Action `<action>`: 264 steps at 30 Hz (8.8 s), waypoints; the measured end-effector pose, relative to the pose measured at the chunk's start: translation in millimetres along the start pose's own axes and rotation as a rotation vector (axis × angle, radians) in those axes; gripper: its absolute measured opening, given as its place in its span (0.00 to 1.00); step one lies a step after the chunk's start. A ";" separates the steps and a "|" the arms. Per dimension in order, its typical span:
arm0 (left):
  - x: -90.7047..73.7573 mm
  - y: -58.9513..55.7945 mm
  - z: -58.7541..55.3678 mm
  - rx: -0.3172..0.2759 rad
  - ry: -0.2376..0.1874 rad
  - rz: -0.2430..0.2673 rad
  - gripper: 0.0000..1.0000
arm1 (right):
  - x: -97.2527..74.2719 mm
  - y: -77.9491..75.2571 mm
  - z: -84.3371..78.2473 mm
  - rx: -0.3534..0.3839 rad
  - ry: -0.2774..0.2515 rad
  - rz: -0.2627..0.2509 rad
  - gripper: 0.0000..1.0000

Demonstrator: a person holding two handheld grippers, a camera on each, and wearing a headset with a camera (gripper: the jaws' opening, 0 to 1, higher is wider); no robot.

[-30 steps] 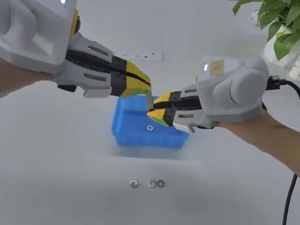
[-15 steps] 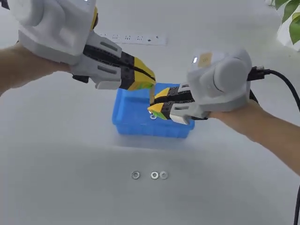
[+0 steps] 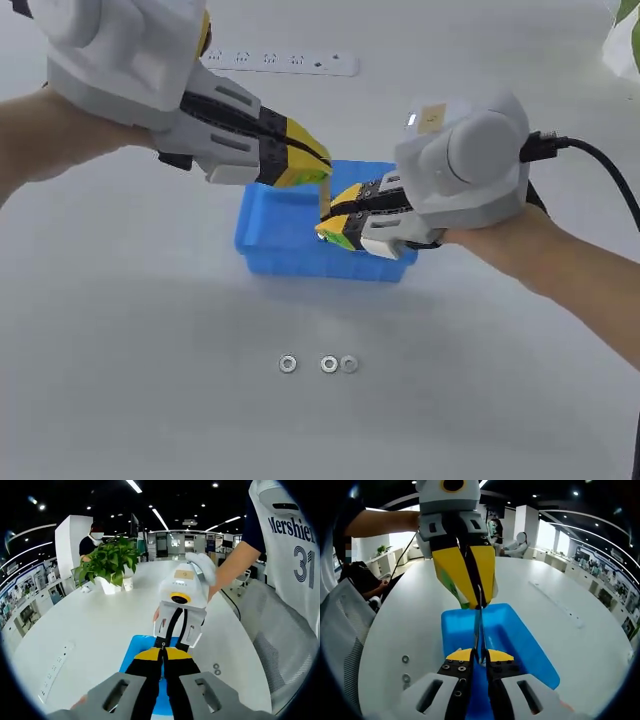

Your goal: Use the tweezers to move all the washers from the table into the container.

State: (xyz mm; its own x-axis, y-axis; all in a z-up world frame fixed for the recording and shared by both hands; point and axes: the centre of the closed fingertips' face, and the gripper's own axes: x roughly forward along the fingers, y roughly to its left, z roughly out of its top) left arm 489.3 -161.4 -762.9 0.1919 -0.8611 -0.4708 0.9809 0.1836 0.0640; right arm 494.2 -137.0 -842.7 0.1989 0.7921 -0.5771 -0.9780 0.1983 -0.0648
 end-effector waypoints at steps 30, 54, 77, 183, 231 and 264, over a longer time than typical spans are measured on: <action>-25.1 -15.4 31.9 0.060 -0.014 0.037 0.05 | -25.5 6.9 32.0 -0.038 -0.052 -0.054 0.12; -55.8 -84.1 31.5 0.062 0.000 0.014 0.05 | -32.1 79.2 42.4 -0.092 -0.051 0.064 0.12; -50.8 -122.8 -0.5 -0.044 -0.001 -0.001 0.05 | -20.5 130.3 13.5 -0.099 0.007 0.211 0.12; -56.5 -94.6 27.6 0.034 0.010 0.042 0.05 | -34.1 95.7 37.9 -0.129 -0.027 0.135 0.10; -11.2 0.2 4.6 0.078 0.063 -0.045 0.05 | -0.3 0.7 13.6 -0.067 -0.013 0.082 0.10; -16.3 -8.0 9.4 0.084 0.078 -0.049 0.05 | -13.0 7.6 22.6 -0.032 -0.052 0.097 0.12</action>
State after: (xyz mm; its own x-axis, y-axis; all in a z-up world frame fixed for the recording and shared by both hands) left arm 478.6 -153.3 -747.5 0.1434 -0.8281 -0.5420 0.9889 0.0985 0.1113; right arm 485.6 -132.7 -817.3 0.1049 0.8358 -0.5389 -0.9942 0.1010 -0.0369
